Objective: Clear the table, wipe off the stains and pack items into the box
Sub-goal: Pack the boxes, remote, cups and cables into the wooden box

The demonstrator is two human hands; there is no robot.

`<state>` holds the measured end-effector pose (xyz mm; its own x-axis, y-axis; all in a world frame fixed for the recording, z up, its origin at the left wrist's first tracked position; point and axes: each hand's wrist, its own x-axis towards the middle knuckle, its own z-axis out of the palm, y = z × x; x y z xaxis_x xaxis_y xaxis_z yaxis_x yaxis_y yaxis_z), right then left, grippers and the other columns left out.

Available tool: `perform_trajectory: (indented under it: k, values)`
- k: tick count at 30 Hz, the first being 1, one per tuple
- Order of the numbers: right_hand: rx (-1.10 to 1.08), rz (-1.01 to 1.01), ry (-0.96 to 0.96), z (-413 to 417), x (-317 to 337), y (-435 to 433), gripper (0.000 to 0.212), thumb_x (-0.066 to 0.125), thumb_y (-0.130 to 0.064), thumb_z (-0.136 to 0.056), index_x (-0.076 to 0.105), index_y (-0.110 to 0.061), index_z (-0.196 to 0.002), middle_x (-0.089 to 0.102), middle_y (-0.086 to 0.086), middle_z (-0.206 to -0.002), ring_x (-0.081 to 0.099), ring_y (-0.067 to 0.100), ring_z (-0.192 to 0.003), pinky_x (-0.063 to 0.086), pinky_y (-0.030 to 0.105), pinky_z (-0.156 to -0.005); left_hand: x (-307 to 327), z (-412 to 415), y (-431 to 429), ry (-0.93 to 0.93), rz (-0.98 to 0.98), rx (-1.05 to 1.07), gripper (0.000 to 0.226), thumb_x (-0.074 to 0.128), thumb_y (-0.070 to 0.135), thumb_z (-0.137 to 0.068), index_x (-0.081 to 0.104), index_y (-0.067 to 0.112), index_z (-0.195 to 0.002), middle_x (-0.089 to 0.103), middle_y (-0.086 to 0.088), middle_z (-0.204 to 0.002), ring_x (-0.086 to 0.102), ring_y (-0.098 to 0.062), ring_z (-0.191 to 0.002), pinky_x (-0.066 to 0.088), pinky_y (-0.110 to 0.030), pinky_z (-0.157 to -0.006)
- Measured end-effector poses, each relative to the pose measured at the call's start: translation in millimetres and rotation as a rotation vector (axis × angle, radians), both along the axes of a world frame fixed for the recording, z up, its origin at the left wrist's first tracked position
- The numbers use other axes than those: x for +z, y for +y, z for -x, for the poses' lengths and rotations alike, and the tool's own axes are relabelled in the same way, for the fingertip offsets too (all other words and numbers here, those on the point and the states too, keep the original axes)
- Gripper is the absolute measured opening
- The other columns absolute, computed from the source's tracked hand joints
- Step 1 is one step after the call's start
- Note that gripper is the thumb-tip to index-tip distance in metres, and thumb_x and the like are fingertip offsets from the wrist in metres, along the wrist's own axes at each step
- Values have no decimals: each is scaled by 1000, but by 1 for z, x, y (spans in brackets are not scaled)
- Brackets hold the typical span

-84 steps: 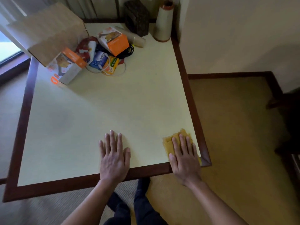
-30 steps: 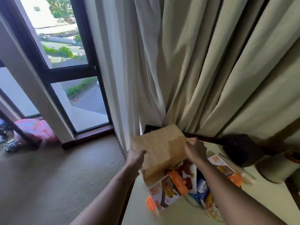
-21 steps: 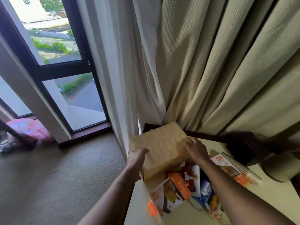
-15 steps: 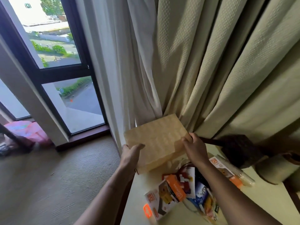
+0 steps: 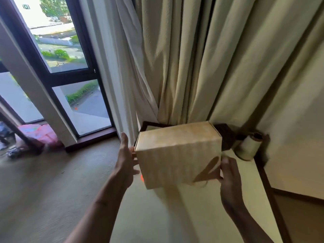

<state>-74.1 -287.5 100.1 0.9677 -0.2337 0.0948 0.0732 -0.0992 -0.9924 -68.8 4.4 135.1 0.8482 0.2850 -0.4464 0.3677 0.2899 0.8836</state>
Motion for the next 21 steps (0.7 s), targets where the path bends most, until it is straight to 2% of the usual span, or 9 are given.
perform_trajectory:
  k: [2,4,7,9,11,13,15,17,21]
  values:
    - [-2,-33,45,52,-12,-28,35,36,-56,-99,62,-33,-105,66,-11,-106,63,20,-107,53,59,-94,-12,37,-7,84,-24,-88,116,30,103,-68,73,4,-109,76,-11,-94,71,-34,-91,50,-54,-91]
    - [35,-140,107,98,-24,-53,44,40,-61,-95,66,-27,-103,70,-3,-113,65,25,-112,52,59,-96,-10,76,-31,145,-28,-134,97,46,95,-76,74,10,-114,68,-4,-74,66,-25,-62,53,-38,-64]
    - [66,-319,303,146,-44,-81,73,52,-74,-85,64,-11,-119,71,15,-119,67,30,-111,53,52,-89,-15,126,-78,107,-71,-167,31,66,42,-98,75,12,-102,75,-12,-99,72,-29,-80,56,-38,-65]
    - [59,-416,387,166,-56,-94,70,61,-70,-86,62,-15,-128,69,15,-123,66,29,-112,51,49,-91,-36,151,-101,154,-294,-75,14,72,12,-90,61,7,-97,67,-15,-102,63,-24,-80,50,-34,-63]
    - [60,-389,424,179,-70,-103,55,66,-59,-86,62,-27,-130,68,6,-128,63,25,-119,50,47,-98,-51,174,-120,117,-366,-99,32,62,-6,-85,62,16,-108,67,-5,-107,65,-16,-85,52,-31,-64]
    - [76,-264,453,190,-82,-110,37,64,-25,-97,60,-31,-134,65,-1,-134,61,22,-122,50,43,-101,-71,195,-127,55,-342,-160,63,53,-17,-79,63,29,-121,66,9,-112,68,-1,-93,55,-20,-66]
    - [102,-132,501,203,-93,-110,55,55,0,-98,52,-29,-144,60,-2,-139,58,21,-124,49,37,-96,-97,213,-126,-10,-409,-218,79,50,-9,-67,61,29,-136,62,7,-123,63,-1,-111,54,-14,-81]
    - [87,-5,510,217,-98,-103,61,48,3,-99,43,-29,-150,54,-3,-146,53,19,-128,46,33,-100,-121,224,-124,-52,-552,-255,92,45,-4,-60,53,19,-149,53,2,-135,56,-5,-122,45,-7,-93]
    - [1,211,470,237,-109,-82,66,46,5,-98,36,-25,-156,50,-3,-148,51,21,-132,43,30,-106,-156,233,-125,-48,-750,-299,90,44,-28,-67,44,4,-152,46,-6,-135,56,-22,-117,41,1,-85]
